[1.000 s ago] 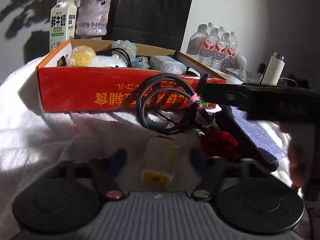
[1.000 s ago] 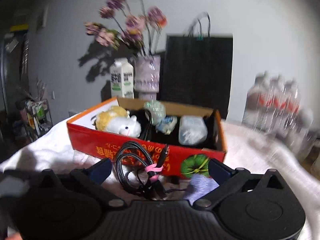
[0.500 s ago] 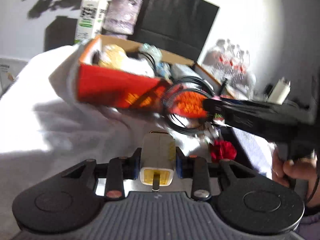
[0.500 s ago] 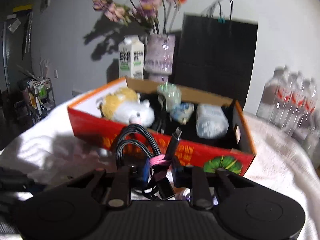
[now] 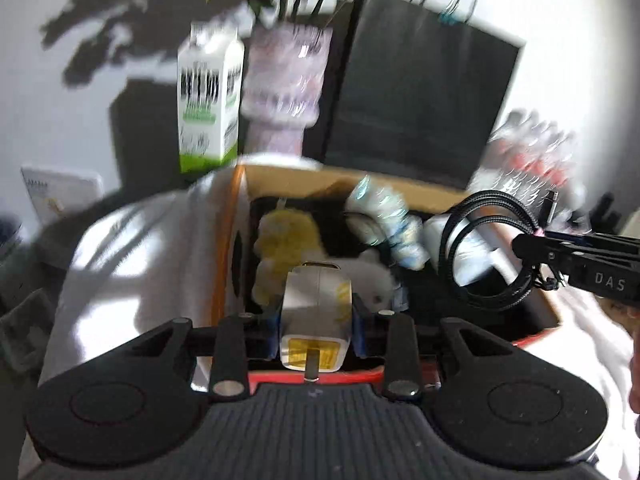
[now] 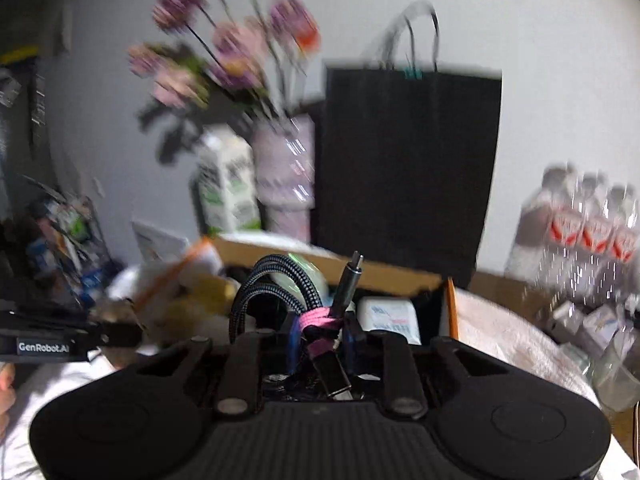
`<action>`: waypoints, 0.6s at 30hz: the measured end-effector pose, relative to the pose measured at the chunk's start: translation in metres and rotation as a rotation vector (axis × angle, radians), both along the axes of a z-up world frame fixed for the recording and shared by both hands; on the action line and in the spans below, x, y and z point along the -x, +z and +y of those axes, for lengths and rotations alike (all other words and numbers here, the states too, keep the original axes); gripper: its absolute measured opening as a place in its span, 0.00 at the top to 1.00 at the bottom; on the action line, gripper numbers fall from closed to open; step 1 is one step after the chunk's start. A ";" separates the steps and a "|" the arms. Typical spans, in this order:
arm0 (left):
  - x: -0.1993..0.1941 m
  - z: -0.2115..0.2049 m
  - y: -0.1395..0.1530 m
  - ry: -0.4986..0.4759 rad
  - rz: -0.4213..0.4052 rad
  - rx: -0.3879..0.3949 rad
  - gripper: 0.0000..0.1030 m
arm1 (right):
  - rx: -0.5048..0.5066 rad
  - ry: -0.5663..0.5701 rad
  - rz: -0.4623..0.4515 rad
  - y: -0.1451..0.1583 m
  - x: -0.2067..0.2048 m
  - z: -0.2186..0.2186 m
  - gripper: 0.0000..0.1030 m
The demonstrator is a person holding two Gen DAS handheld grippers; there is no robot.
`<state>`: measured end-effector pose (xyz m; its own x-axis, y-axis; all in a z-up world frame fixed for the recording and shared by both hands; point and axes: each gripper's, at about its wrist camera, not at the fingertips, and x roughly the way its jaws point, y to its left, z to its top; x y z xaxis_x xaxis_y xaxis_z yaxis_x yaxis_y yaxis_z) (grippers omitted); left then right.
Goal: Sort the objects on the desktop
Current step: 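Place the plug adapter in the box with the left gripper while the right drops the cable in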
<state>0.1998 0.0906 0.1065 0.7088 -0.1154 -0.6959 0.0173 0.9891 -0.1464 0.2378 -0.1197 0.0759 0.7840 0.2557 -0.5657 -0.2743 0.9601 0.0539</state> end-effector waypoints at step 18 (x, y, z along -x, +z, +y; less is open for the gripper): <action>-0.021 -0.022 -0.041 -0.017 0.023 -0.077 0.28 | 0.015 -0.097 0.331 -0.073 -0.064 0.008 0.58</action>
